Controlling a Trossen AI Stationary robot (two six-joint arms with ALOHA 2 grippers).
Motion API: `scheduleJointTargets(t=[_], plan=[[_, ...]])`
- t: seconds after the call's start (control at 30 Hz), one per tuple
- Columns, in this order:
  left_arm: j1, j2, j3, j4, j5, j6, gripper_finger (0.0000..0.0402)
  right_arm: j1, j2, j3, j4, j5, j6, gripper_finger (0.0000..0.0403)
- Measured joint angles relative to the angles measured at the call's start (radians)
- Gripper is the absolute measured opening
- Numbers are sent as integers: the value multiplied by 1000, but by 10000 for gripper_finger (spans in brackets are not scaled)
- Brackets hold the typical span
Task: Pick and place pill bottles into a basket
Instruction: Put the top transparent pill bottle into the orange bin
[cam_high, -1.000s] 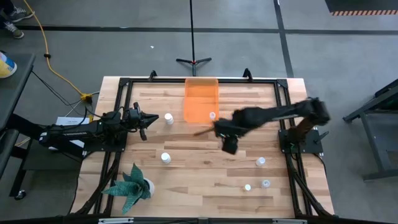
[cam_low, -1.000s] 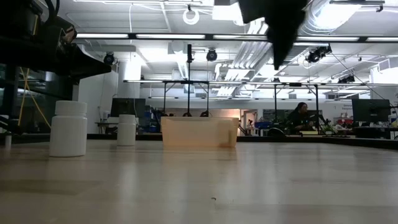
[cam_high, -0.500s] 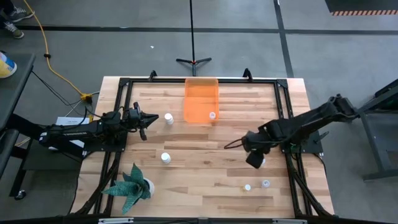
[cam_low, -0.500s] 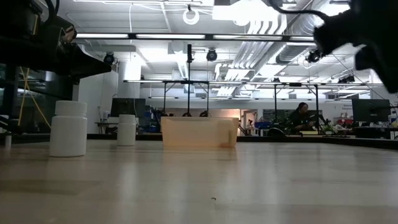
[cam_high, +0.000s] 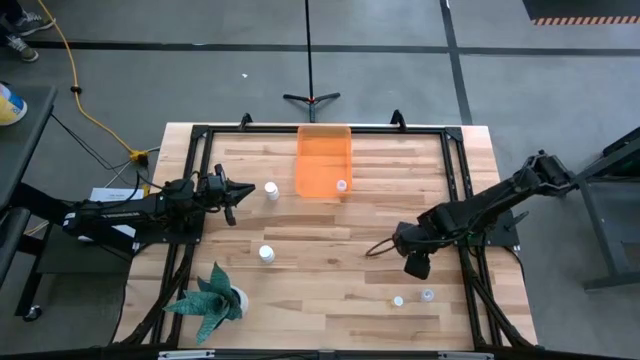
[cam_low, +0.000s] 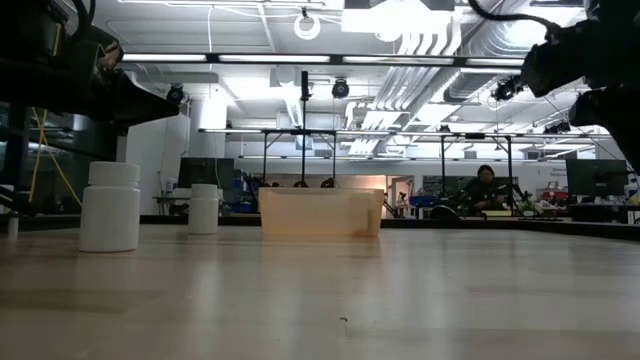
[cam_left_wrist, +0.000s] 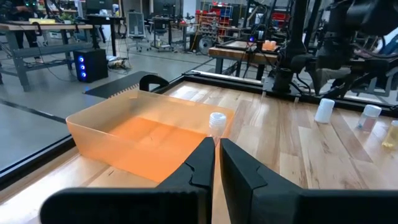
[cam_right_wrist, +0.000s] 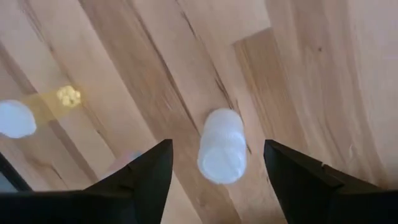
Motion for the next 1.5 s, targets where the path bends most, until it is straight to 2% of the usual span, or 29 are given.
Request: scheduleJointTargets(t=[0.37,0.67,1.0,1.17,1.5], plan=[[0,0,0,-1,0,0,62,91,0,-23,26,17,15,250],[0,0,0,-1,0,0,62,82,0,-120,67,7,50,250],[0,0,0,0,0,0,62,82,0,-120,101,8,37,248],[0,0,0,0,0,0,62,82,0,-120,102,10,34,232],[0,0,0,0,0,0,62,82,0,-119,103,11,23,171]])
